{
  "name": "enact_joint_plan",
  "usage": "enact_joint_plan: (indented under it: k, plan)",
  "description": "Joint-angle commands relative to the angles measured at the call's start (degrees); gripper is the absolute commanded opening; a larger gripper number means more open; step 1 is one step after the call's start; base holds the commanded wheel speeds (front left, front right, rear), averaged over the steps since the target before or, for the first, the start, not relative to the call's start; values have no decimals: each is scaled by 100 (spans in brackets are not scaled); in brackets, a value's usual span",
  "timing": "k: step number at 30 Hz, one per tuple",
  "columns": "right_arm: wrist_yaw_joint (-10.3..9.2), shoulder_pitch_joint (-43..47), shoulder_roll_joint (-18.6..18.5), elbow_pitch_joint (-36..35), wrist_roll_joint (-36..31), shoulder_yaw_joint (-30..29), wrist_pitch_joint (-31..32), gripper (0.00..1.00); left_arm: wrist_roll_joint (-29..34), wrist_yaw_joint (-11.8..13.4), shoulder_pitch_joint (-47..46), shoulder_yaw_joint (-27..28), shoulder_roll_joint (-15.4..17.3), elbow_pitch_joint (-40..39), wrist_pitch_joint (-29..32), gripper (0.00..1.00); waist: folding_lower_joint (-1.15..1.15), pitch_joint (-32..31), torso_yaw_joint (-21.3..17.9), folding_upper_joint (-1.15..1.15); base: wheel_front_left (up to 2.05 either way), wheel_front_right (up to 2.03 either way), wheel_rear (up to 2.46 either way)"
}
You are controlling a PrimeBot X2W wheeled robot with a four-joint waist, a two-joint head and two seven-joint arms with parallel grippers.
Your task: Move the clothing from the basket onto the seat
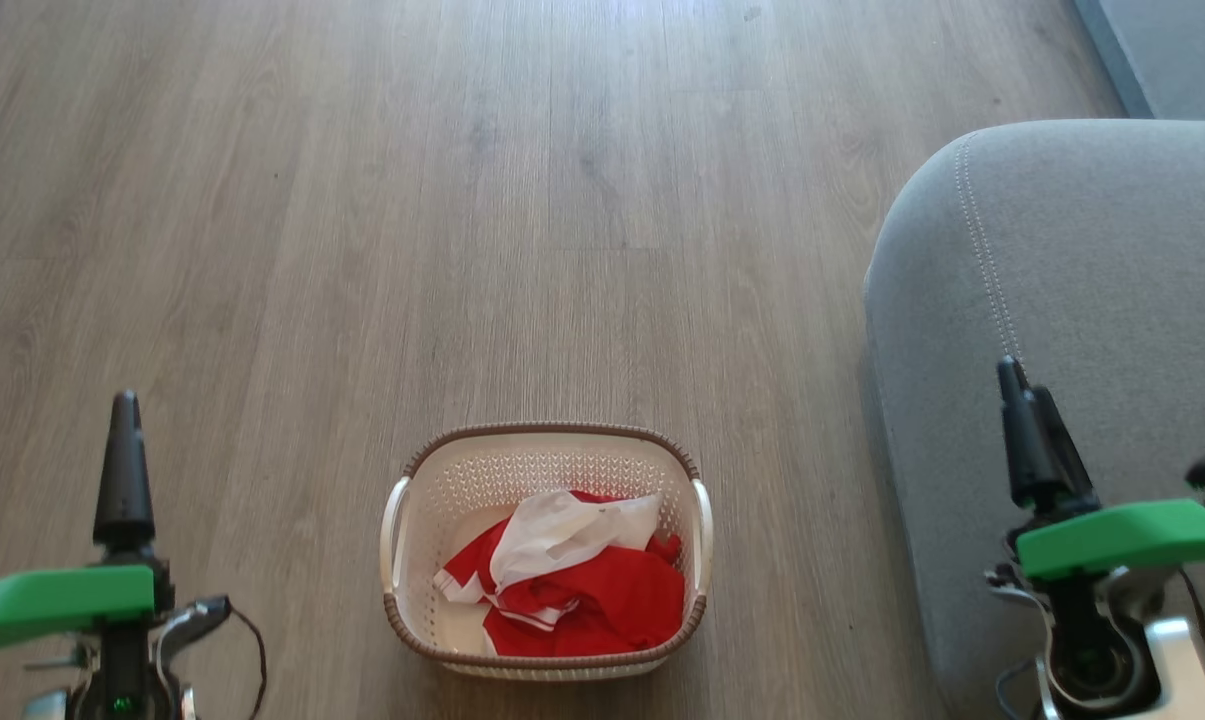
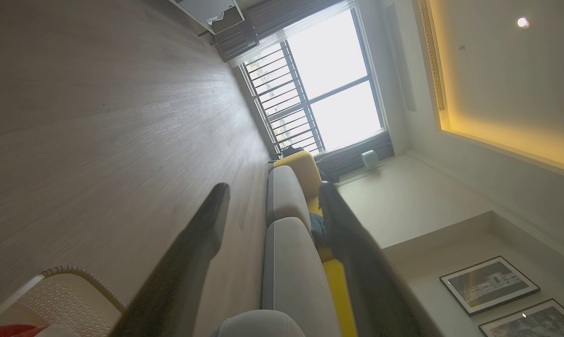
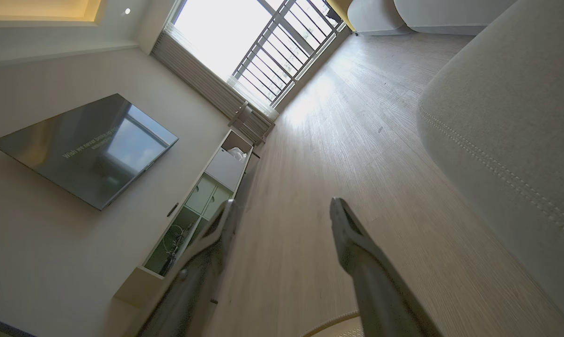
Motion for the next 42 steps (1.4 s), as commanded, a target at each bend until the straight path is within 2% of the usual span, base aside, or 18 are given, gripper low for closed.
enact_joint_plan:
  k: [1,10,18,21,27,32,33,35,36,37,42]
  plan:
    - [0,-341,-2,-297,-198,90,-94,100,129,-25,-343,108,53,-297,-54,100,0,3,3,0,0,0,0]
    - [0,-428,-2,-638,-1169,248,-247,100,1204,23,-347,-135,59,-865,-205,100,0,39,32,0,0,0,0]
    - [0,-441,-34,-711,-2028,481,-383,100,2491,506,-254,-855,65,-1310,-338,100,0,61,61,0,0,0,0]
    - [0,-423,-55,-708,-2240,599,-434,100,2939,721,-166,-1132,67,-1236,-389,100,0,56,71,0,0,0,0]
    - [0,-414,-91,-694,-2668,774,-536,100,3922,953,-157,-1636,96,-1180,-489,100,0,63,78,0,0,0,0]
    - [0,-399,-91,-637,-3030,849,-622,100,4487,1329,-197,-2147,342,-1105,-573,100,0,58,90,0,0,0,0]
    - [0,-399,-91,-637,-3030,849,-622,100,4487,1329,-197,-2147,342,-1105,-573,100,0,58,90,0,0,0,0]
    - [0,-394,-88,-583,-3149,879,-656,100,4701,1523,-241,-2390,480,-1092,-607,100,0,54,96,0,0,0,0]
    - [0,-394,-89,-529,-3292,907,-690,100,4874,1761,-286,-2636,601,-1083,-640,100,0,50,101,0,0,0,0]
    - [0,-394,-89,-529,-3292,907,-690,100,4874,1761,-286,-2636,601,-1083,-640,100,0,50,101,0,0,0,0]
    - [0,-393,-87,-393,-3645,979,-774,100,5177,2274,-383,-3203,862,-969,-724,100,0,42,109,0,0,0,0]
